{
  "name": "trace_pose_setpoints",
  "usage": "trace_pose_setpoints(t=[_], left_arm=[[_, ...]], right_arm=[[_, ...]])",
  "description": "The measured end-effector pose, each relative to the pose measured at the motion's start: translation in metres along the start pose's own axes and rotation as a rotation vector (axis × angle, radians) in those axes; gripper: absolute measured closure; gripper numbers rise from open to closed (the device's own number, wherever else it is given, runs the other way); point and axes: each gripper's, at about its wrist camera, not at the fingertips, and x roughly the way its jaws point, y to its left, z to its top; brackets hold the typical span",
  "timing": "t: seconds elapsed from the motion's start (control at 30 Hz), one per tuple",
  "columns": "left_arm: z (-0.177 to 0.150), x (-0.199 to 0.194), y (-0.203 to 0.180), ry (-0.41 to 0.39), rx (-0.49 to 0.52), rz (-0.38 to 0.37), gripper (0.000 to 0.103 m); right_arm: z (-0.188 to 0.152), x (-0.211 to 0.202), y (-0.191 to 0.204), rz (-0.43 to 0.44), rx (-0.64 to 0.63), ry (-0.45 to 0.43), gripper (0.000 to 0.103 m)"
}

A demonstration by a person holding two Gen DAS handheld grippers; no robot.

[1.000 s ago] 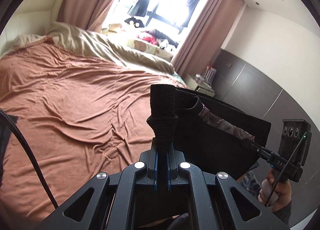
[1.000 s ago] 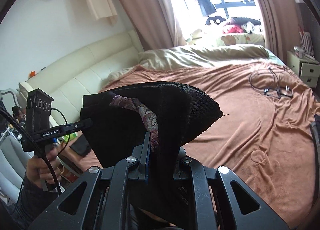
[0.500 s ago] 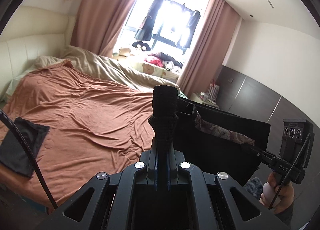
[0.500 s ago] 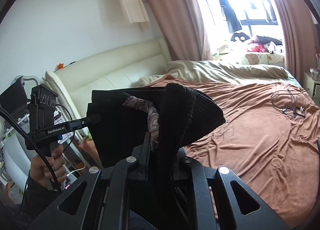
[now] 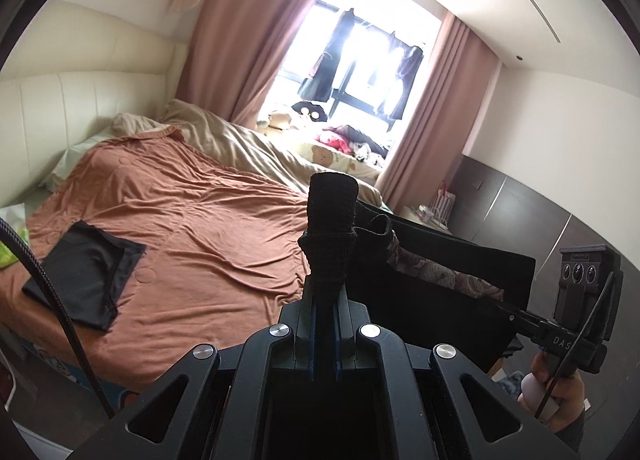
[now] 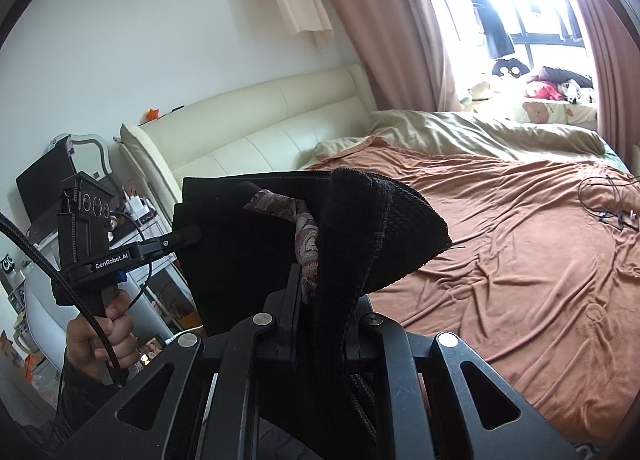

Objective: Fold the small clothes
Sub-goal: 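Lift the folded shirt with both grippers and carry it across the bed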

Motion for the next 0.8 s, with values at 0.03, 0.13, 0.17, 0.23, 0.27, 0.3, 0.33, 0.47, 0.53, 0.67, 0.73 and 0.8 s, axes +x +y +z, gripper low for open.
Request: trace_pose_setpoints(t=[0.03, 0.13, 0.17, 0.23, 0.27, 0.3, 0.33, 0.47, 0.53, 0.67, 0.73, 0.8], left_arm=[[0.000, -0.003, 0.005, -0.005, -0.004, 0.004, 0.097], [0.001, -0.014, 0.020, -0.021, -0.010, 0.017, 0.097], [0.002, -0.018, 0.027, -0.026, -0.013, 0.023, 0.097], [0.004, -0.022, 0.039, -0.032, -0.018, 0.036, 0.097], [0.006, -0.024, 0.046, -0.036, -0.023, 0.044, 0.097], [0.007, -0.026, 0.053, -0.041, -0.028, 0.048, 0.097], [0.009, -0.028, 0.060, -0.049, -0.034, 0.052, 0.097], [0.010, -0.035, 0.085, -0.064, -0.050, 0.076, 0.097], [0.011, -0.037, 0.097, -0.063, -0.061, 0.087, 0.097], [0.015, -0.036, 0.123, -0.070, -0.077, 0.111, 0.097], [0.018, -0.034, 0.136, -0.072, -0.086, 0.124, 0.097], [0.023, -0.031, 0.152, -0.071, -0.097, 0.137, 0.097]], right_arm=[[0.001, 0.004, 0.001, 0.007, -0.001, 0.004, 0.093], [0.004, 0.015, 0.006, 0.026, -0.009, 0.015, 0.093], [0.005, 0.019, 0.007, 0.032, -0.012, 0.018, 0.093], [0.008, 0.029, 0.009, 0.048, -0.014, 0.025, 0.093], [0.009, 0.035, 0.010, 0.053, -0.017, 0.031, 0.093], [0.012, 0.041, 0.010, 0.058, -0.022, 0.039, 0.093], [0.012, 0.048, 0.012, 0.063, -0.027, 0.044, 0.093], [0.019, 0.074, 0.015, 0.075, -0.043, 0.069, 0.093], [0.024, 0.089, 0.016, 0.081, -0.049, 0.080, 0.093], [0.030, 0.118, 0.017, 0.102, -0.054, 0.100, 0.093], [0.033, 0.136, 0.018, 0.114, -0.058, 0.113, 0.093], [0.038, 0.153, 0.018, 0.128, -0.063, 0.121, 0.093]])
